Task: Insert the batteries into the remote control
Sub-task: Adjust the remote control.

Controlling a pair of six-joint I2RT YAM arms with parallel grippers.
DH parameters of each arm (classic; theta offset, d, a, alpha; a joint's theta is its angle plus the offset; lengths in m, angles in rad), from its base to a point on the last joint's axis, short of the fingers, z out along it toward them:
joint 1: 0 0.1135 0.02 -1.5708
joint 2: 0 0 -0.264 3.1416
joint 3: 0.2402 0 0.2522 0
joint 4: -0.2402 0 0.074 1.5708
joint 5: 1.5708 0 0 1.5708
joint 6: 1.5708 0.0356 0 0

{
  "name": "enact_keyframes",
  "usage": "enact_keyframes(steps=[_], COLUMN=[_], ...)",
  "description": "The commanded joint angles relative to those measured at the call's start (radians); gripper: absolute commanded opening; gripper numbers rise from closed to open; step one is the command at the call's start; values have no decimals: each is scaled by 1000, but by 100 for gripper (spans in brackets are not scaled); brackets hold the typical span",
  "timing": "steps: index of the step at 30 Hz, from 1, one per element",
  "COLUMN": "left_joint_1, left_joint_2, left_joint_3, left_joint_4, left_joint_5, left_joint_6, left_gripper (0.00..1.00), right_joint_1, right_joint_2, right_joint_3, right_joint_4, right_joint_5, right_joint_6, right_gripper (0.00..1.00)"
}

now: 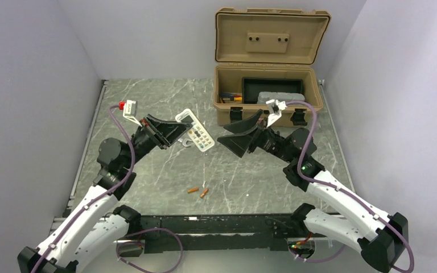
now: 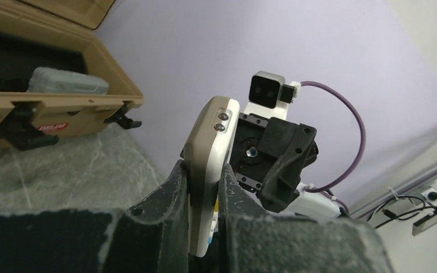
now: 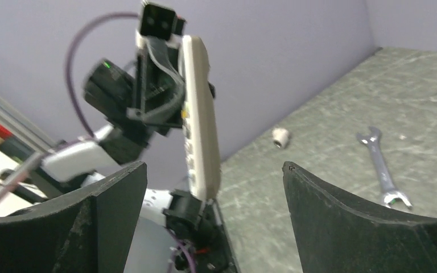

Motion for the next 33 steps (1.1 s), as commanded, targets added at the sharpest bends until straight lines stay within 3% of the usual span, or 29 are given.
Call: enact_keyframes(steps=[1,10,22,25,30,33], left_joint_1=[-7,-23,-37,-38,-38,-38], left_joint_2=[4,49,100,104,110,119], left_joint_3=[110,97,101,74,-19,-15], left_joint_4=[-343,-305,-258,-184,15,12], left_joint_5=[-16,31,52,74,85,97], left_joint_6=[62,19,-30,-49,-119,-111], left_gripper=[0,0,0,0,0,0], right_joint_1=[10,33,116,114,115,114], right_joint_2=[6,19,93,97,123,127], right_joint_3=[15,-34,-68,-89,-91,-93], right_joint_4=[-145,-57,3,44,73,92], right_joint_5=[-44,-99,-41,-34,-47,-52], right_joint_6=[-195,-143,-116,-90,-63,-54], right_gripper=[90,90,84,78,59,58])
